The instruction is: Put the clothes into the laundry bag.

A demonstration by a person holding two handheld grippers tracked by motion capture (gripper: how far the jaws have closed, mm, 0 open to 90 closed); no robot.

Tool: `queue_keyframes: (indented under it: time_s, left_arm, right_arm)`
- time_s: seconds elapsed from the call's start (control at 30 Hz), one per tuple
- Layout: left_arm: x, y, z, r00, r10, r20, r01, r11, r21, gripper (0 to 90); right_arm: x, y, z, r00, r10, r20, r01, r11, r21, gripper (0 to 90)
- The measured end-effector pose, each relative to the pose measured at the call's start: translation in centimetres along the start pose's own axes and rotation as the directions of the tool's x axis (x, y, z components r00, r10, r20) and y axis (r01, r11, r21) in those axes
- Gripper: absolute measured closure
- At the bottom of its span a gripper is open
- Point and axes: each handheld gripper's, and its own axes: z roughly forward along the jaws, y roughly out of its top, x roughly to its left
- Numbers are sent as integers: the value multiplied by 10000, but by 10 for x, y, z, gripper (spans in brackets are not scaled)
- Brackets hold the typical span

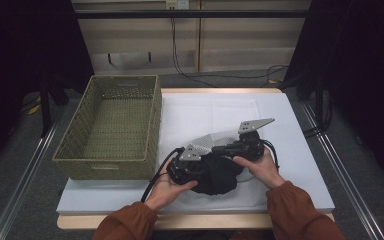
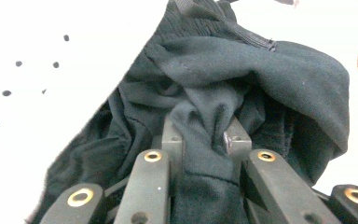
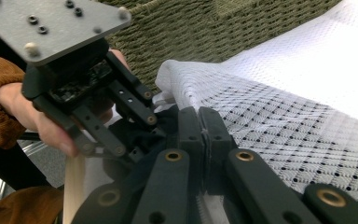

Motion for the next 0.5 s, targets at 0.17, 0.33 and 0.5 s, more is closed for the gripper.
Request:
queue_keyframes:
  time_s: [0.17, 0.33, 0.5]
  left_arm:
    - [6, 3, 0, 9996, -76, -280, 74, 9999, -67, 763]
    - [14, 5, 1, 9980, -459, -441, 439, 9980, -456, 762]
    - [18, 3, 7, 9968, -602, -532, 576, 9971, -494, 757]
  right_arm:
    - [0, 1, -2, 10000, 26, 58, -25, 9999, -133, 889]
    - [-2, 1, -6, 9999, 95, 143, -91, 9996, -258, 888]
    - [-2, 0, -4, 9999, 97, 136, -94, 9997, -203, 888]
